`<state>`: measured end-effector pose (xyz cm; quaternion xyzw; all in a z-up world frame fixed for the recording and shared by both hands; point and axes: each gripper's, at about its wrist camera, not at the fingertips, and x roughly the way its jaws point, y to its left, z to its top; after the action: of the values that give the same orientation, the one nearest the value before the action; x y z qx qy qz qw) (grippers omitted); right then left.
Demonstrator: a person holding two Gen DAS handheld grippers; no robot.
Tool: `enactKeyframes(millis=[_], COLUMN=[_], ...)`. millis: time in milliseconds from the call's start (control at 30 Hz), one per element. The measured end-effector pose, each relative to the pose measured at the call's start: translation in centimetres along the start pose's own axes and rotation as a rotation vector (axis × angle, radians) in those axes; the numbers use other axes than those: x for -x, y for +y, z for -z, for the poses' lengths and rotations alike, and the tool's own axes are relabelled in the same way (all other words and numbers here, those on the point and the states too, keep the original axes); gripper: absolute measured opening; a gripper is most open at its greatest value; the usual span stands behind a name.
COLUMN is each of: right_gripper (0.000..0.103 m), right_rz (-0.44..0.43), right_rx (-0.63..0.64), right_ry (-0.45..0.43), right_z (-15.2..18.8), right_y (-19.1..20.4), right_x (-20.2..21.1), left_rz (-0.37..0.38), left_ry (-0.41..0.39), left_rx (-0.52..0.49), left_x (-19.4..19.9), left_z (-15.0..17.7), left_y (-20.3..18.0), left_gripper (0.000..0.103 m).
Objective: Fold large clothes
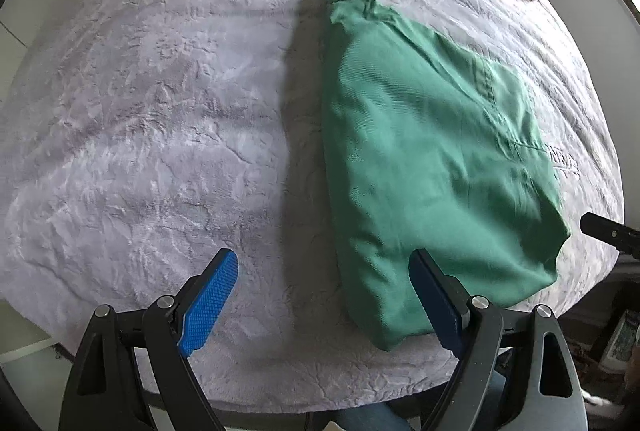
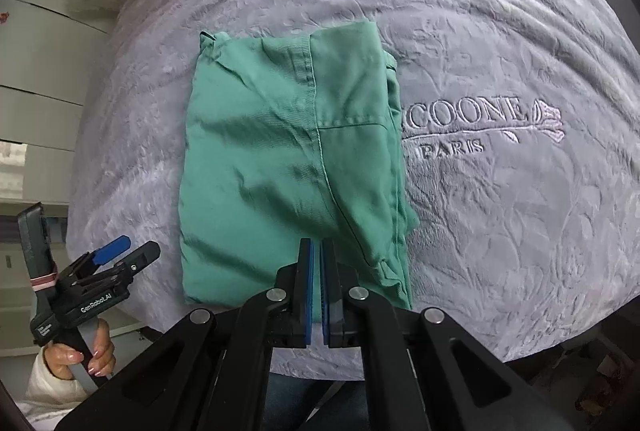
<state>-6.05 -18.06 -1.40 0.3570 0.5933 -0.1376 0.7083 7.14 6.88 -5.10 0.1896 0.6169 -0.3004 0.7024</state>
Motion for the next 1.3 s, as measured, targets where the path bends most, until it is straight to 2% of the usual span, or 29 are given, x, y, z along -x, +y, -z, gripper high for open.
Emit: enactKeyframes(millis=[167, 333, 467, 500, 533, 567, 600, 633, 733, 767, 900, 967, 1033, 1067, 1300], right_gripper=[0.004, 0.004, 0.005, 0.008, 0.026, 0.062, 0.078, 0.086, 0.086, 0.086, 0.088, 0.096, 0.096, 0.102, 0.103], right_rz=[0.13, 0.193, 0.209, 0.214, 0.221, 0.229, 0.236, 0.237, 0.247, 0.246, 0.253, 0.25, 0.253, 0.26, 0.306], right_rx=[0.037, 0.07, 0.086, 0.09, 0.095, 0.1, 0.108, 0.115, 0.121, 0.117, 0.102, 0.094, 0.091, 0.09, 0.102], right_ry=[0.003, -0.024, -0.049, -0.058, -0.065, -0.071, -0.088, -0.102, -0.112, -0.113, -0.111, -0.105, -0.106, -0.107, -0.112], right_z=[-0.8, -1.4, -1.7, -1.8, -1.8, -1.8, -1.8, -1.8, -2.0, -2.0, -2.1, -2.1, -2.0, -2.0, -1.8], right_y=[1.4, 2.8, 3.8, 4.2, 4.4, 4.7, 5.0, 5.2, 5.7, 5.8, 5.6, 5.5, 5.5, 5.5, 5.6], right_x=[0.3, 1.2, 2.2, 2.5, 2.7, 2.9, 3.2, 3.4, 3.7, 3.8, 3.7, 3.5, 3.4, 3.4, 2.7], left_rz=[-0.063, -0.087, -0.089, -0.092, -0.093, -0.091, -0.087, -0.088, -0.092, -0.092, -0.093, -0.089, -0.088, -0.093, -0.111], left_ry=[0.003, -0.044, -0.064, -0.07, -0.076, -0.081, -0.087, -0.092, -0.098, -0.098, -0.113, -0.106, -0.104, -0.103, -0.104], left_rx=[0.009, -0.027, -0.036, -0.036, -0.037, -0.037, -0.04, -0.044, -0.05, -0.05, -0.048, -0.047, -0.047, -0.047, -0.047], left_x=[1.3, 2.9, 3.5, 3.7, 3.8, 3.9, 4.0, 4.1, 4.2, 4.2, 4.5, 4.6, 4.7, 4.8, 4.8], left_z=[-1.3, -2.1, -2.4, -2.4, -2.5, -2.5, -2.5, -2.5, -2.6, -2.6, -2.5, -2.6, -2.5, -2.5, -2.5], left_y=[-0.7, -2.1, -3.0, -3.2, -3.3, -3.5, -3.6, -3.8, -4.3, -4.4, -4.8, -4.8, -4.8, -4.8, -5.1], left_gripper=[0.088, 0.088, 0.088, 0.088, 0.088, 0.088, 0.088, 0.088, 0.09, 0.103, 0.103, 0.103, 0.103, 0.103, 0.103])
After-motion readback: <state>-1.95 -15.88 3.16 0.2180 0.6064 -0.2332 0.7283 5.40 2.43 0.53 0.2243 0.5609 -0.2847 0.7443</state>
